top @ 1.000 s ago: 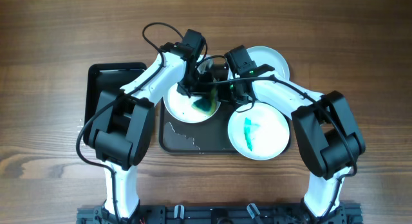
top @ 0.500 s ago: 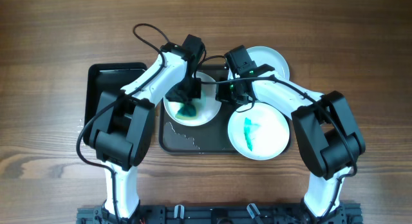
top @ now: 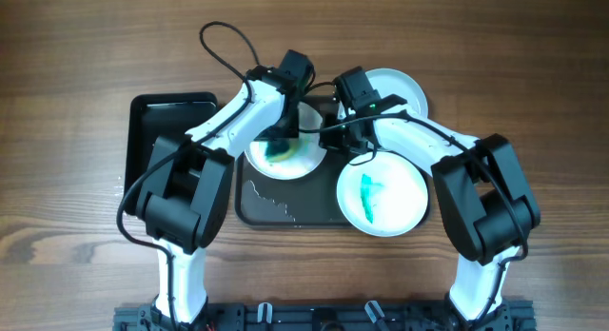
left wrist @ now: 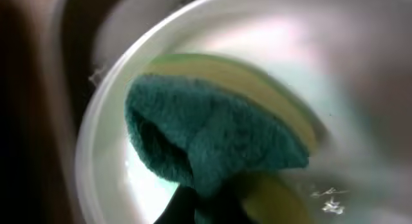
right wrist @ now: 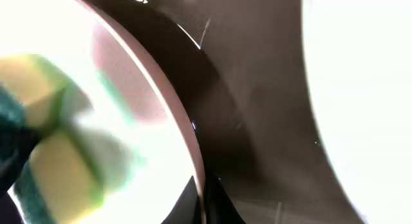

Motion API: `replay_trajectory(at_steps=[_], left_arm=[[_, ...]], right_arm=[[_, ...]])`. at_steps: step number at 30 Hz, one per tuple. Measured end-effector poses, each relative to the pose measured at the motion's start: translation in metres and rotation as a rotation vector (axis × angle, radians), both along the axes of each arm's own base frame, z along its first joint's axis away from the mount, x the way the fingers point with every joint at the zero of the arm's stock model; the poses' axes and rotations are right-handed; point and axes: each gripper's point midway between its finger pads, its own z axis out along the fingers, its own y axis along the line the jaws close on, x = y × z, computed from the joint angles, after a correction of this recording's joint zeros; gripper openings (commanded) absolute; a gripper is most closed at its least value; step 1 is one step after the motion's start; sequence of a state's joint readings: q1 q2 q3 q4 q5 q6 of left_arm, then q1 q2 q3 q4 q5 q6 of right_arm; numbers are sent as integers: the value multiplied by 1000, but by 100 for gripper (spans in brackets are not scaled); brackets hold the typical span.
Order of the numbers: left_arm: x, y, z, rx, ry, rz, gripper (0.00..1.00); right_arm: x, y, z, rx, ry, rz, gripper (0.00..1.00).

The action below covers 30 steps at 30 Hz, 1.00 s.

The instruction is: Clean dirty plates on tray and stack at the side

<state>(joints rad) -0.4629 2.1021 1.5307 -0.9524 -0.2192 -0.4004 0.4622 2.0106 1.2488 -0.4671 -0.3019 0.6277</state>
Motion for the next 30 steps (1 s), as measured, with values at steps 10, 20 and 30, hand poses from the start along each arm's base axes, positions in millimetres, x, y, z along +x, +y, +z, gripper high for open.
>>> replay_trajectory(at_steps=[10,20,30], left_arm=[[-20,1,26,-73,132,79,4],[35,63,143,-313,-149,250,4],[35,65,143,-307,-149,245,4]], right_arm=[[-1,0,0,-2,1,2,4],[-11,-9,18,-215,-92,64,4],[-41,-26,160,-803,-659,145,4]])
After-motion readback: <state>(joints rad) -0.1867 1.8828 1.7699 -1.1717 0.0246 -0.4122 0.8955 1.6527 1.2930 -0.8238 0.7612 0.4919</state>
